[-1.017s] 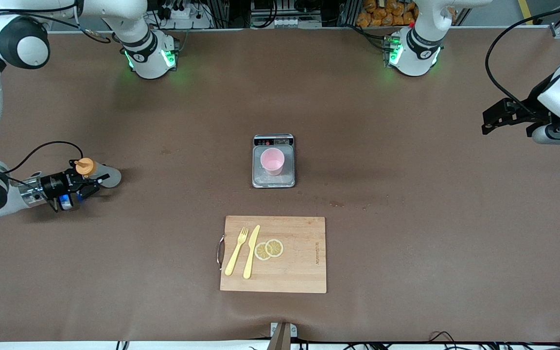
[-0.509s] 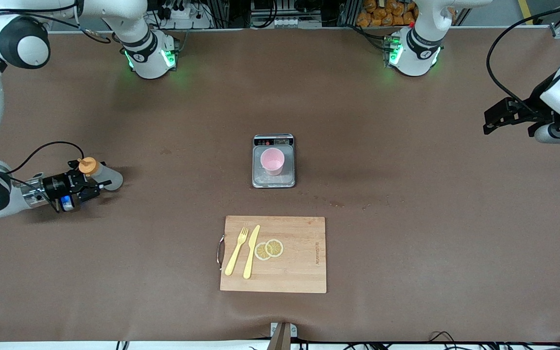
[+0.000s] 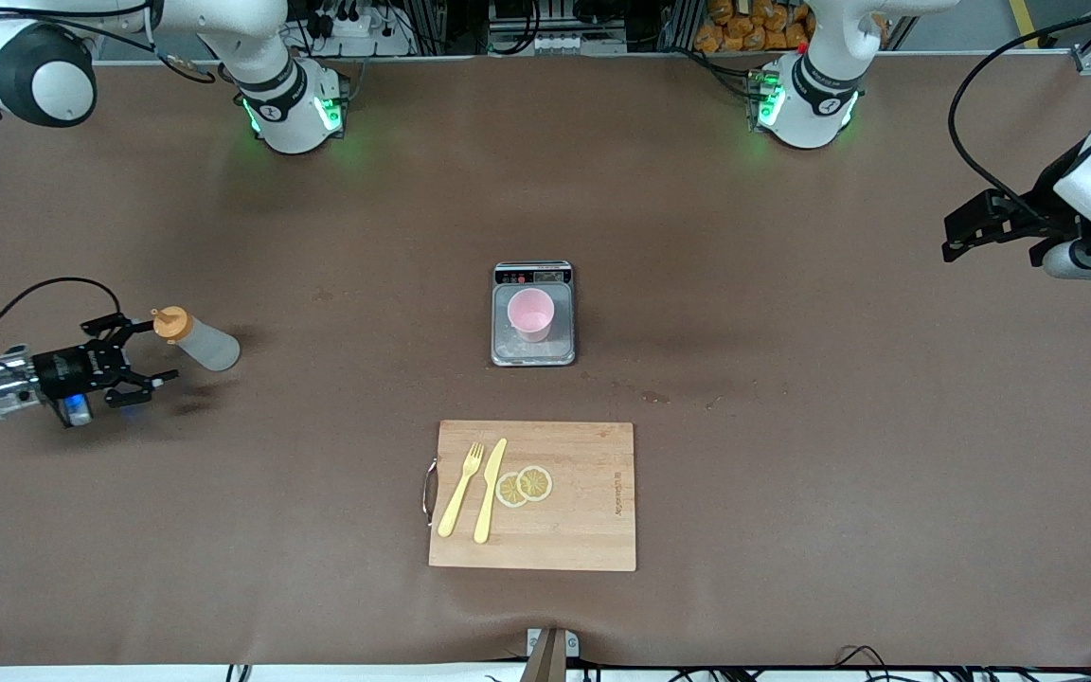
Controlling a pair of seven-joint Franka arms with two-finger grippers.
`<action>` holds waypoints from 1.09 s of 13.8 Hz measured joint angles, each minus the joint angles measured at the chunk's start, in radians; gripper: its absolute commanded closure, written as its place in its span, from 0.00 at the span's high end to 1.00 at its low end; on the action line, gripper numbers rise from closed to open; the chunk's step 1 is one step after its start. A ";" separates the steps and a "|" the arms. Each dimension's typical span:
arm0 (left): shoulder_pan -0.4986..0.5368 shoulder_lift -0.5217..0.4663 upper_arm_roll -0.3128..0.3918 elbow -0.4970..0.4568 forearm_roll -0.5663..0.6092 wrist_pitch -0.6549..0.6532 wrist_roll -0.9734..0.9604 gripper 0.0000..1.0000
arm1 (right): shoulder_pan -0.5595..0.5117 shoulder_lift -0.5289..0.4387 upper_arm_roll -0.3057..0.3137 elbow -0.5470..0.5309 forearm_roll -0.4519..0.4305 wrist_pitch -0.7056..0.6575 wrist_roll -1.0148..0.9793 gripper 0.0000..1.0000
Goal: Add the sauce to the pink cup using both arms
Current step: 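Carry the sauce bottle back to its spot with the right gripper, then set the bottle down and open the right gripper, drawing back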
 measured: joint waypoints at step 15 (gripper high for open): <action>0.002 0.000 0.002 0.001 0.000 0.000 0.000 1.00 | 0.292 -0.290 0.007 0.154 -0.154 -0.082 0.015 1.00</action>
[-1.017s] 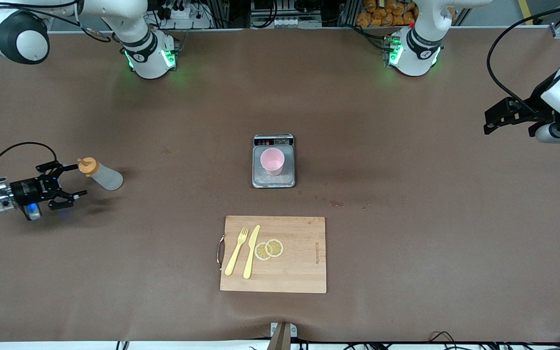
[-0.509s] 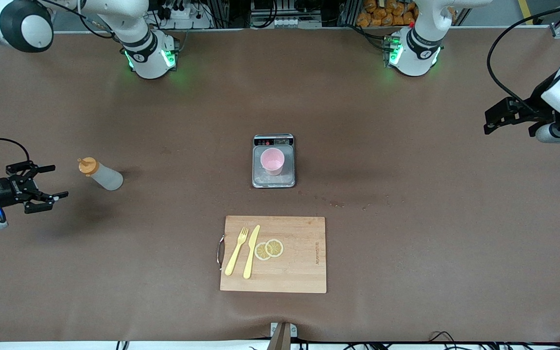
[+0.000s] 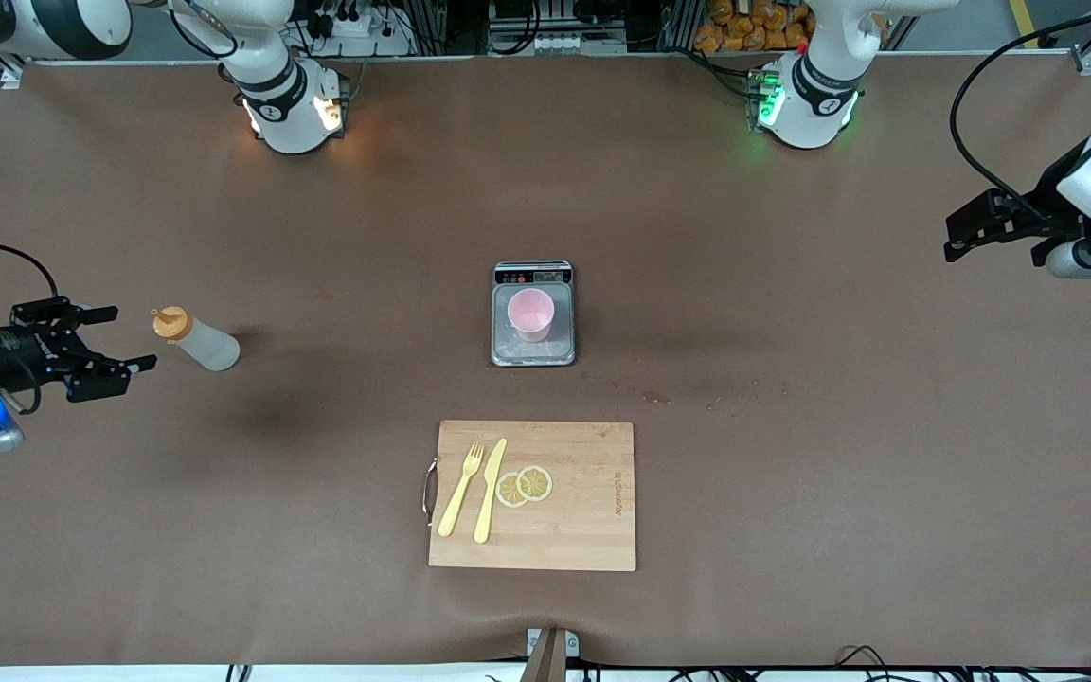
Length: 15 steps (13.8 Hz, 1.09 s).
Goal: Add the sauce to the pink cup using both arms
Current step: 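Set the bottle down and open the right gripper, drawing back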
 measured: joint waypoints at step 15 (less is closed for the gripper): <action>0.001 0.000 0.001 0.000 0.000 0.000 0.000 1.00 | 0.261 -0.171 -0.018 0.005 -0.267 0.035 -0.202 1.00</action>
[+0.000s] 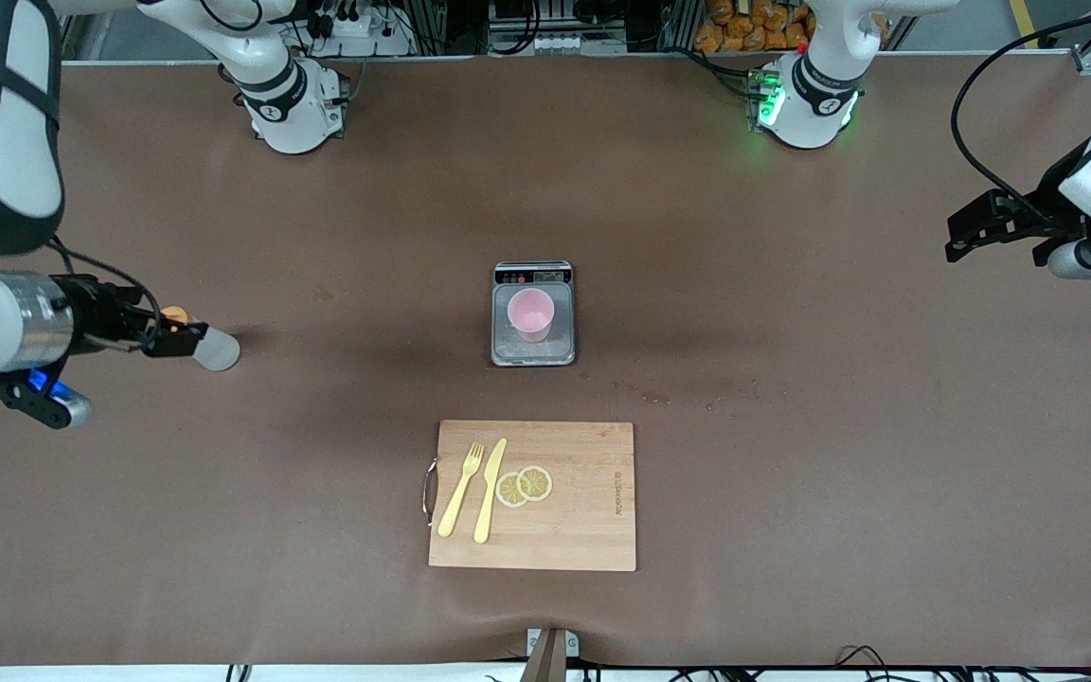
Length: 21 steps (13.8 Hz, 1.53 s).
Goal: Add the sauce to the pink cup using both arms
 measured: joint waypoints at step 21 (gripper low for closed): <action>0.000 0.000 -0.002 0.000 0.000 0.000 0.000 1.00 | -0.056 -0.462 -0.045 -0.615 -0.086 0.510 -0.473 1.00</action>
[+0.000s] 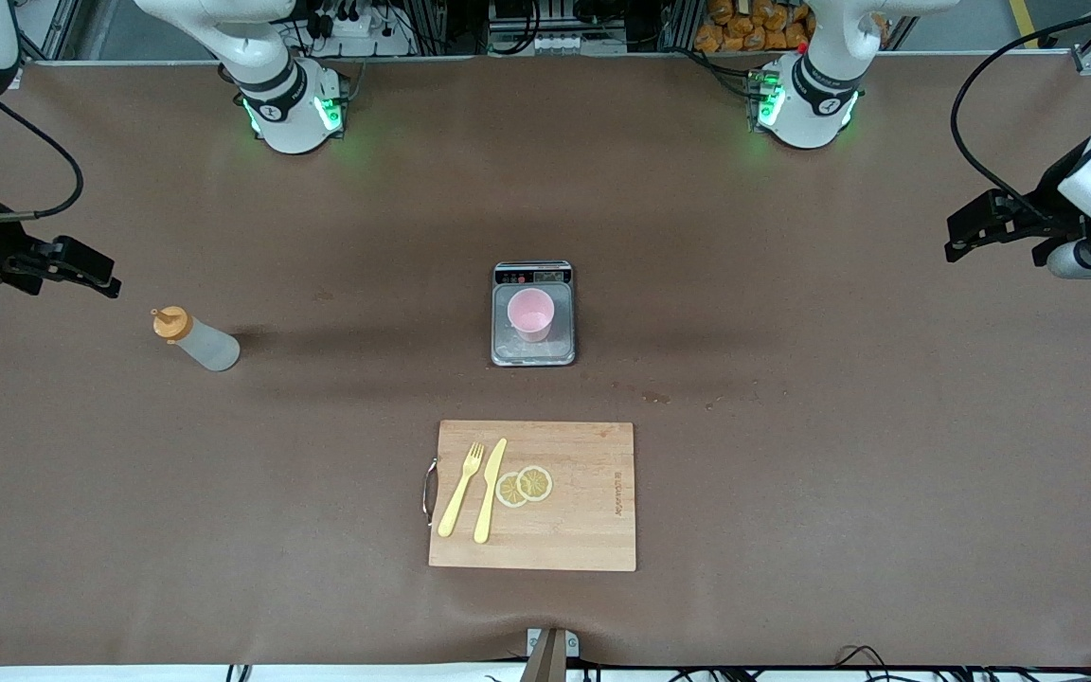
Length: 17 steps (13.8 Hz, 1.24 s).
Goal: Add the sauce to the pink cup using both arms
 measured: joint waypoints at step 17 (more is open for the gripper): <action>0.000 0.000 -0.001 0.000 0.000 0.000 0.000 1.00 | 0.021 -0.016 0.011 -0.008 -0.053 0.003 -0.002 1.00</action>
